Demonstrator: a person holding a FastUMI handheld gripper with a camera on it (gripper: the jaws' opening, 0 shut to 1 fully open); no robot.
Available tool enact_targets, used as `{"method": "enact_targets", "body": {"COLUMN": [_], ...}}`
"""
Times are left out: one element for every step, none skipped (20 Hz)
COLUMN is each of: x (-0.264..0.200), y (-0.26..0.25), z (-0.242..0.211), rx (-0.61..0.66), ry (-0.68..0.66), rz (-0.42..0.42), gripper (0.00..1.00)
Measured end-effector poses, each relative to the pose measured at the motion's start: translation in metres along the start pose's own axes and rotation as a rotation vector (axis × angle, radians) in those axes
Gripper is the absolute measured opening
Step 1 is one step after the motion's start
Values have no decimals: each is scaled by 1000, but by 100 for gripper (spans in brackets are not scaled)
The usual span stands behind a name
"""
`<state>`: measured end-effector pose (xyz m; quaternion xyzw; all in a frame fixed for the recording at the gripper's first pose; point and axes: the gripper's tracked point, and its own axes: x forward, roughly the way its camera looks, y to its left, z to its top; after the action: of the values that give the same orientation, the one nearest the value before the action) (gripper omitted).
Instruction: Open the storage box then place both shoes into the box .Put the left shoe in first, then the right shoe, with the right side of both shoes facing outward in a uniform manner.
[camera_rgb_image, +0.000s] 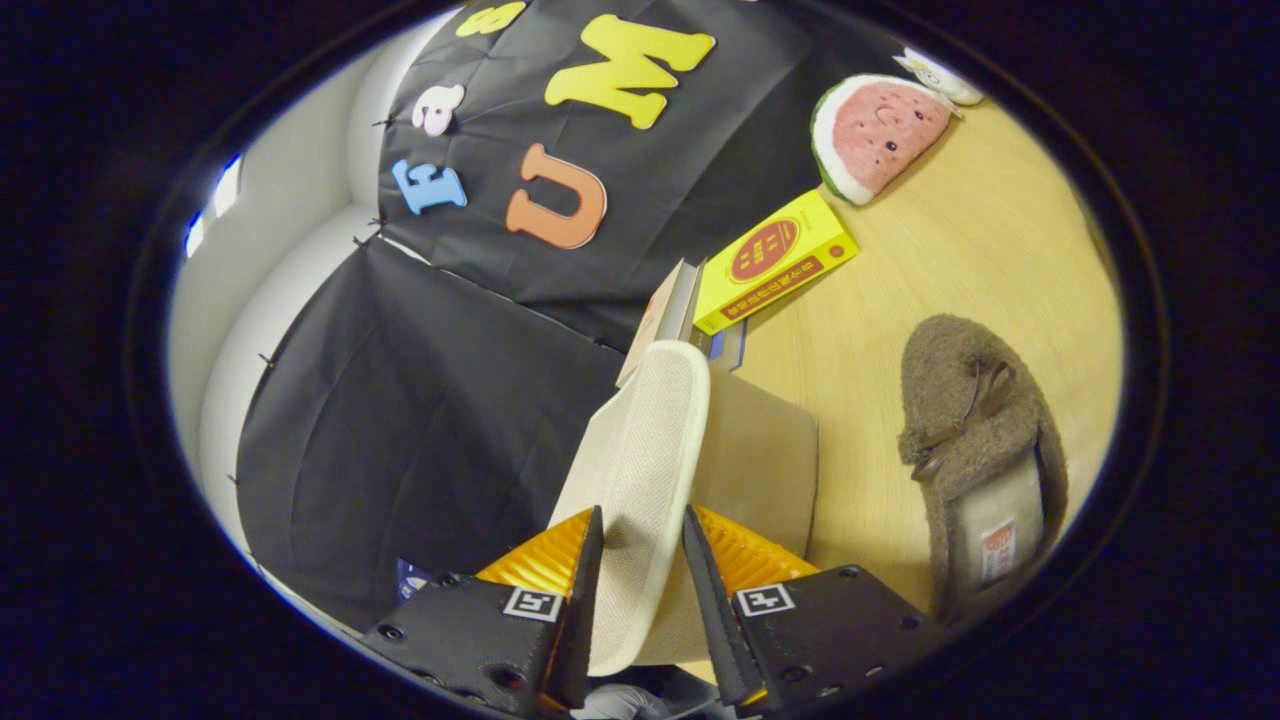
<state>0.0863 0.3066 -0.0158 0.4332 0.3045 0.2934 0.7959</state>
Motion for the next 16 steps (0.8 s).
{"method": "enact_targets", "body": {"x": [25, 21, 17, 14, 8, 4, 2, 1, 0, 0, 0, 1, 2, 4, 7, 12], "y": [3, 4, 8, 19, 25, 34, 42, 52, 63, 74, 86, 96, 107, 120, 134, 147], "z": [0, -4, 4, 8, 13, 16, 16, 17, 18, 20, 22, 23, 24, 26, 28, 28], "rx": [-1, -19, 14, 15, -4, -48, -78, -104, -127, -145, -165, -183, -203, -229, -260, -295], "ry": [15, 28, 4, -11, -21, -26, -28, -28, -30, -34, -35, -33, -32, -34, -35, -35], "rz": [0, 1, 14, 44, 46, 48, 53, 58, 68, 75, 83, 87, 93, 100, 105, 109], "gripper": [22, 16, 11, 6, 0, 0, 0, 0, 0, 0, 0, 0, 0, 0, 0, 0]}}
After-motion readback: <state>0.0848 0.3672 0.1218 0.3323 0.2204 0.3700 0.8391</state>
